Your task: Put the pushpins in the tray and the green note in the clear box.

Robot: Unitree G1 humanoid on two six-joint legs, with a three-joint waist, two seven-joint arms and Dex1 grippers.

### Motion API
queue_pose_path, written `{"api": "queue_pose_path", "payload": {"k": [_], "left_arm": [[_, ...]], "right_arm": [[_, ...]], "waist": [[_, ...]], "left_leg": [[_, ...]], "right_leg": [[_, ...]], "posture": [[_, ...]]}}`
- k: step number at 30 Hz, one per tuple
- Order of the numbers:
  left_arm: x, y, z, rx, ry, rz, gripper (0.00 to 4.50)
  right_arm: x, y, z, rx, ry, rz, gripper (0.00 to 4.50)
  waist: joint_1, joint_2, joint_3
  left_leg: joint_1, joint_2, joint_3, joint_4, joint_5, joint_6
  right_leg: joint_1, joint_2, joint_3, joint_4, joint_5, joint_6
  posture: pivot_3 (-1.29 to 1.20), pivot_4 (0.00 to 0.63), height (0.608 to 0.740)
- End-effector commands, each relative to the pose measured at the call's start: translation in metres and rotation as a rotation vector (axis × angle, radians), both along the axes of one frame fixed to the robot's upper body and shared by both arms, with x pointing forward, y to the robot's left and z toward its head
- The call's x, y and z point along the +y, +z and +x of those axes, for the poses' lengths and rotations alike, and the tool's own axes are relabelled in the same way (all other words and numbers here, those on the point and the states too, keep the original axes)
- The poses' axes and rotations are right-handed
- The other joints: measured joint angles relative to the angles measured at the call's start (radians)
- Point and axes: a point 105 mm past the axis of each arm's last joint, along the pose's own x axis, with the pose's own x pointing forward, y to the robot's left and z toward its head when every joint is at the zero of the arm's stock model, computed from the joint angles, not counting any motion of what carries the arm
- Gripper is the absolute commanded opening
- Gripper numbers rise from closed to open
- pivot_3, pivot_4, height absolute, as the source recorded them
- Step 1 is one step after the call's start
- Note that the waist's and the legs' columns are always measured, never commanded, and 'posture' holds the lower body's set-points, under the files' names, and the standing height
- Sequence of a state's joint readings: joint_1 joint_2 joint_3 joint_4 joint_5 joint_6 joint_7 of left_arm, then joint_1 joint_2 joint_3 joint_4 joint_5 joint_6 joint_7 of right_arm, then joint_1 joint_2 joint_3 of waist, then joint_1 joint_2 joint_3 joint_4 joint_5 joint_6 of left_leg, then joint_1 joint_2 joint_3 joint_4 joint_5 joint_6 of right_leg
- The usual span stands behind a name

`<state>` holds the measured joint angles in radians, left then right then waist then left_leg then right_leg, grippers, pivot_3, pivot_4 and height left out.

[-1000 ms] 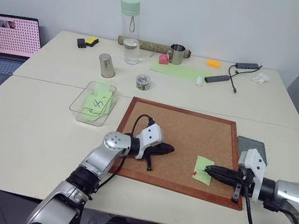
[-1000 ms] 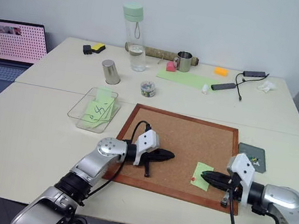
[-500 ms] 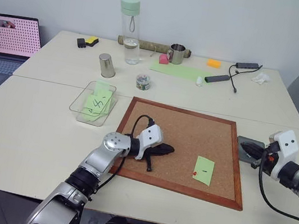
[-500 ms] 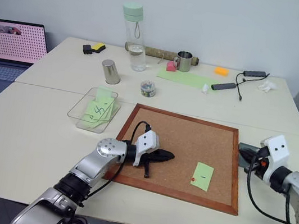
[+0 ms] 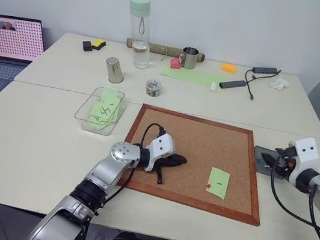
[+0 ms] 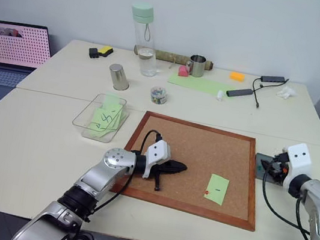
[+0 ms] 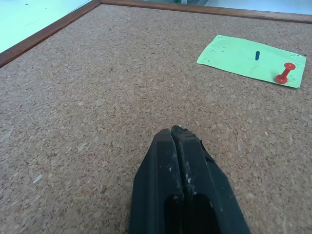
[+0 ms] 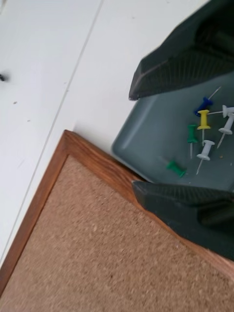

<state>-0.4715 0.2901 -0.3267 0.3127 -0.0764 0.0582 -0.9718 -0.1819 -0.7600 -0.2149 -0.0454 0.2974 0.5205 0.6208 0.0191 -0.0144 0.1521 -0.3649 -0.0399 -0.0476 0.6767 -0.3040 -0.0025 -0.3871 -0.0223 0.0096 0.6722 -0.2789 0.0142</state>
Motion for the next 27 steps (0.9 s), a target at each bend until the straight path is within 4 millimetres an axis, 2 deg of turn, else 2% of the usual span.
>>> {"api": "queue_pose_path", "payload": {"k": [1,5,8,15,19,27], "left_arm": [[0.004,-0.027,-0.011,0.088,-0.008,0.070,0.00],[0.003,-0.027,-0.010,0.088,-0.008,0.069,0.00],[0.002,-0.027,-0.010,0.088,-0.010,0.068,0.00],[0.001,-0.027,-0.010,0.088,-0.013,0.069,0.00],[0.002,-0.027,-0.010,0.089,-0.010,0.068,0.00],[0.004,-0.028,-0.011,0.091,-0.003,0.070,0.00]], "right_arm": [[0.038,0.022,-0.022,-0.041,0.259,-0.014,3.71],[0.087,0.009,-0.061,0.055,0.543,-0.020,3.71],[0.109,-0.006,-0.074,0.108,0.641,-0.019,3.71],[0.123,-0.025,-0.071,0.137,0.676,0.020,3.71],[0.123,-0.031,-0.066,0.136,0.675,0.025,3.71],[0.123,-0.041,-0.067,0.141,0.687,0.021,2.29]], "waist": [[0.000,0.000,0.000],[0.001,0.000,0.000],[0.001,0.000,0.000],[0.002,-0.001,0.000],[0.003,-0.001,0.000],[0.003,0.000,0.000]], "left_leg": [[0.000,0.000,0.000,0.000,0.000,0.000],[0.000,0.000,0.000,0.000,0.000,0.000],[0.000,0.000,-0.001,0.000,0.000,0.000],[0.000,0.000,-0.002,0.000,0.000,0.000],[0.000,0.000,-0.003,0.000,0.000,0.000],[0.000,0.000,-0.003,0.000,0.000,0.001]], "right_leg": [[0.000,0.000,0.000,0.000,0.000,0.000],[0.000,0.000,-0.001,-0.001,0.000,0.001],[0.001,0.000,-0.001,-0.001,0.000,0.001],[0.002,0.000,-0.002,-0.005,0.000,0.001],[0.003,0.000,-0.002,-0.007,0.000,0.001],[0.003,0.000,-0.002,-0.008,0.000,0.001]], "posture": [[0.00,0.150,0.740],[0.00,0.150,0.740],[0.00,0.150,0.740],[0.00,0.150,0.740],[0.00,0.150,0.740],[0.00,0.150,0.740]]}}
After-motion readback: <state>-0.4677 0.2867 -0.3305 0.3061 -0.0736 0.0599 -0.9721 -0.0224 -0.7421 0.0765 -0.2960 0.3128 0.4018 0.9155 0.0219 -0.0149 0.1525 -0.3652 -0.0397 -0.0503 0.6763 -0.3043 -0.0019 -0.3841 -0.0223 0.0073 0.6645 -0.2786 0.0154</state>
